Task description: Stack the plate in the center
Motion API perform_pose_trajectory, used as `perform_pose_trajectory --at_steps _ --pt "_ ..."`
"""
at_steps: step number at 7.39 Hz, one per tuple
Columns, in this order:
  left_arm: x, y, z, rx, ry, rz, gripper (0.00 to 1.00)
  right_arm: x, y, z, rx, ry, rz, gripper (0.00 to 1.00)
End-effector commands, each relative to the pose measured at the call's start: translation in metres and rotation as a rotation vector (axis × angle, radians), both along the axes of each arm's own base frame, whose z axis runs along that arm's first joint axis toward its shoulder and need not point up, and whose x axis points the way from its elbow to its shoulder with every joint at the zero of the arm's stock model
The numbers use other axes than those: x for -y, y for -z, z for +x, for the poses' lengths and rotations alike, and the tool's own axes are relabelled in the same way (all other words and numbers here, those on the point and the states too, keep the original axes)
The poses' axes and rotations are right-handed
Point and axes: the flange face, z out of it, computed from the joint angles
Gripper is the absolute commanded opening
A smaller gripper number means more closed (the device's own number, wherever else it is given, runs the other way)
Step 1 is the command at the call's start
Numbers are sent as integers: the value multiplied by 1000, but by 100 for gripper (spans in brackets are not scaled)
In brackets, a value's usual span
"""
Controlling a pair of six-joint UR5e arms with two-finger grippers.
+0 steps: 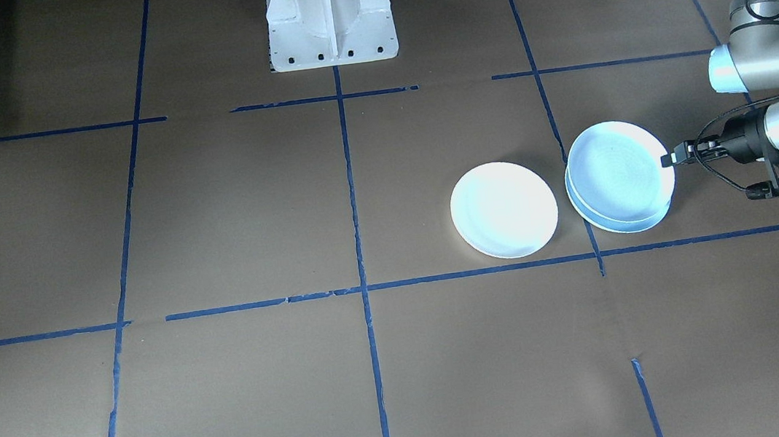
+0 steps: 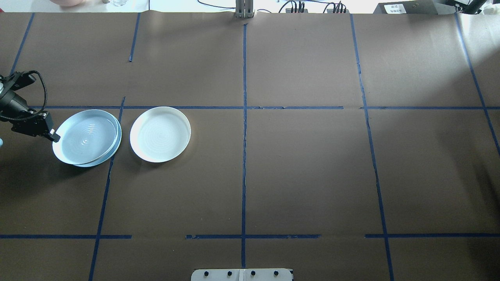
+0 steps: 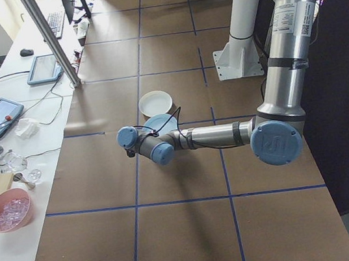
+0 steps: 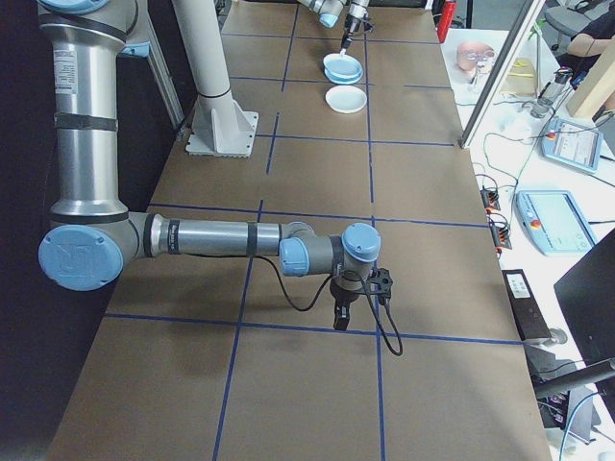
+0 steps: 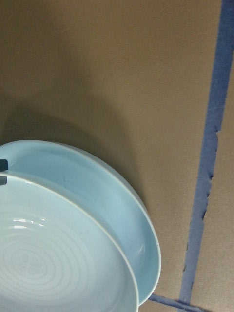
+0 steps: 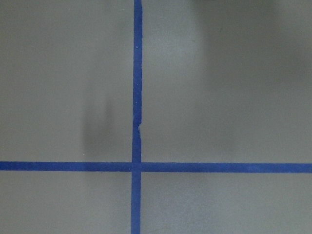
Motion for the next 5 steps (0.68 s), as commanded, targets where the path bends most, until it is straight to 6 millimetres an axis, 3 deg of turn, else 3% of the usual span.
perform_pose_trajectory --at_steps 1,3,4,5 --pt "0 0 0 2 2 -2 69 0 0 0 0 0 0 100" --pt "-1 -1 -1 0 2 -5 70 0 0 0 0 0 0 100" --pt "1 3 0 0 5 -8 87 0 0 0 0 0 0 100" --pt "5 13 2 1 16 -26 87 0 0 0 0 0 0 100"
